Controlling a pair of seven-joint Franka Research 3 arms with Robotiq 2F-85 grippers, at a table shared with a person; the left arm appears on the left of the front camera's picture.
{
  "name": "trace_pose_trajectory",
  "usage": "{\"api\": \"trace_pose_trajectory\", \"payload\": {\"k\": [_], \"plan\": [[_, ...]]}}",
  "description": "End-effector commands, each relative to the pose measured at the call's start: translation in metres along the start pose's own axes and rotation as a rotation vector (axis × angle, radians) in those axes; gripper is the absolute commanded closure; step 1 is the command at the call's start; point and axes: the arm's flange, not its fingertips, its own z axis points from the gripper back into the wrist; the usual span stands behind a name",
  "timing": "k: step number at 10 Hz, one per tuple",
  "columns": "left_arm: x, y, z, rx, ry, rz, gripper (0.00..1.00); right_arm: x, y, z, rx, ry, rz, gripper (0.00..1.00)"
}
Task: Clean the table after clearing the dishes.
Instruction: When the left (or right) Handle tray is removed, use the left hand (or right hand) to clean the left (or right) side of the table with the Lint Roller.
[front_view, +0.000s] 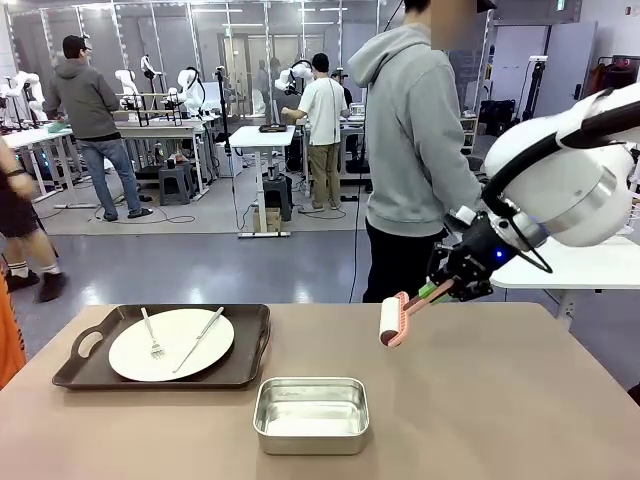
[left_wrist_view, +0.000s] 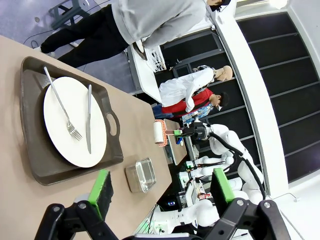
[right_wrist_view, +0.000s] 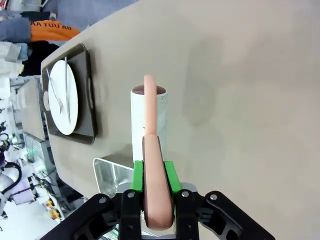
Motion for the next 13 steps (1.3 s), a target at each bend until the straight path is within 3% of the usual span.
{"api": "trace_pose_trajectory", "payload": {"k": [1, 6, 8, 13], "plan": [[-0.002, -0.002, 0.003, -0.010, 0.000, -0.003, 0.00, 0.000, 0.008, 0.009, -0.022, 0.007, 0.045, 0.79], [-0.002, -0.002, 0.003, -0.010, 0.000, -0.003, 0.00, 0.001, 0.005, 0.004, -0.019, 0.003, 0.034, 0.79], [-0.002, -0.002, 0.003, -0.010, 0.000, -0.003, 0.00, 0.020, 0.004, -0.018, -0.005, 0.125, 0.101, 0.79], [-0.002, -0.002, 0.003, -0.010, 0.000, -0.003, 0.00, 0.043, -0.016, -0.064, 0.031, 0.164, 0.065, 0.79]]}}
